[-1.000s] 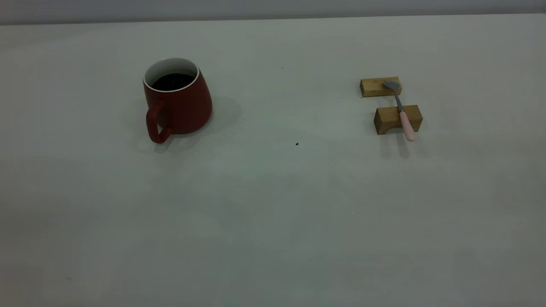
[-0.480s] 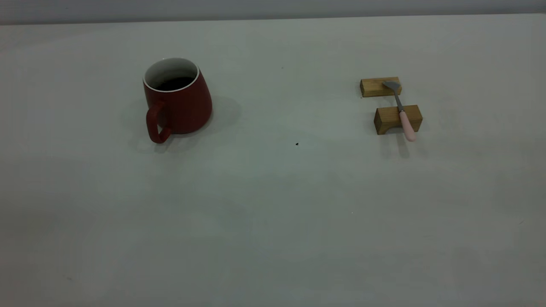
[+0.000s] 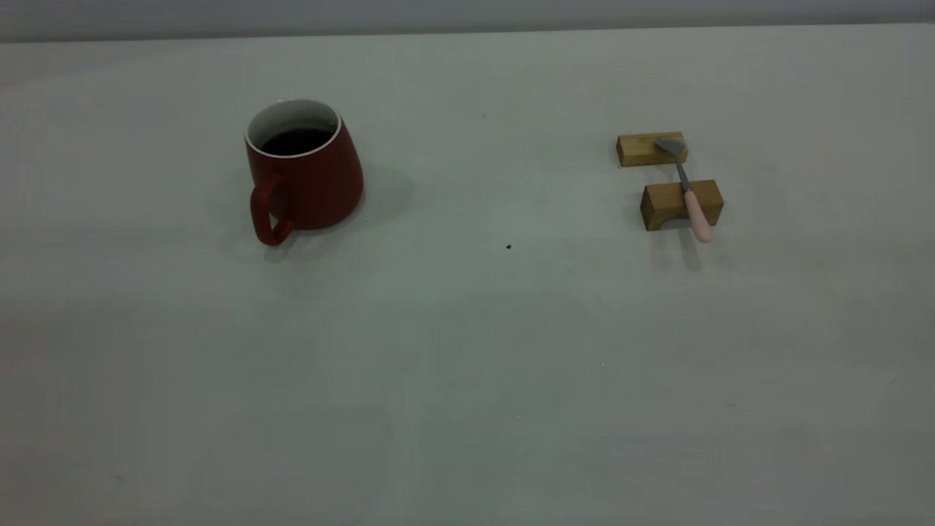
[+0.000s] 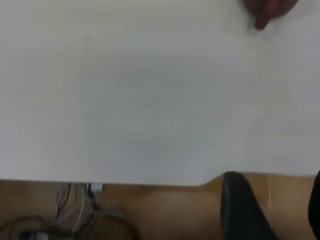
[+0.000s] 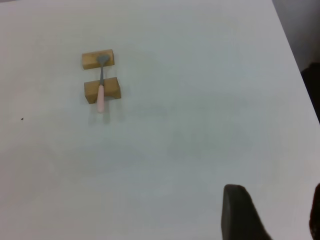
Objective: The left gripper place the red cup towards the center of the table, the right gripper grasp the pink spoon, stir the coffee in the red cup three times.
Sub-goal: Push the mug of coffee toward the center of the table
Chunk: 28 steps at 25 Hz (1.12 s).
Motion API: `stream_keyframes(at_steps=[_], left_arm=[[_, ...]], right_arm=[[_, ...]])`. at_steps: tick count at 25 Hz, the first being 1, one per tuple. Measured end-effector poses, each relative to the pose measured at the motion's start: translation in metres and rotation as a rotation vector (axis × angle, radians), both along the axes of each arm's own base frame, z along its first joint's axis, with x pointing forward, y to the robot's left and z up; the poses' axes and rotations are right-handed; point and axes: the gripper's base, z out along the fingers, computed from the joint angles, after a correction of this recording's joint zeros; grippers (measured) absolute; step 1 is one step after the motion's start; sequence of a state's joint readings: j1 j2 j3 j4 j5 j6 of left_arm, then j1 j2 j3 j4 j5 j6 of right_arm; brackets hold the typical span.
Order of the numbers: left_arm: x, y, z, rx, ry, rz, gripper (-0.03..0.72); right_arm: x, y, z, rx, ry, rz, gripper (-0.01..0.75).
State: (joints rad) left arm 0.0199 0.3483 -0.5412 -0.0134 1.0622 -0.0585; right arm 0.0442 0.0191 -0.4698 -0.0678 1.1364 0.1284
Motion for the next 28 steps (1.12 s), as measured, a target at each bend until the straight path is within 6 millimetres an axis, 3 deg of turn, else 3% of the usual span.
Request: stream_keyframes(at_steps=[6,13,21,28], left_arm=[[0.077,0.002,-0.006,0.001,0.1,0.001,0.407],[0.18,0.004,-0.039,0.055,0.311,-0.106,0.407],[0.291,0.006,-0.092,0.184,0.465,-0.432,0.407],[0.353,-0.003,-0.15,0.353,0.472,-0.87,0.407]], right_arm=[[0.0,0.0,0.0,0.0,0.0,0.0,0.379],[0.0,0.0,0.0,0.0,0.0,0.0,0.379],[0.0,0.0,0.0,0.0,0.0,0.0,0.379],[0.0,0.0,0.0,0.0,0.0,0.0,0.379]])
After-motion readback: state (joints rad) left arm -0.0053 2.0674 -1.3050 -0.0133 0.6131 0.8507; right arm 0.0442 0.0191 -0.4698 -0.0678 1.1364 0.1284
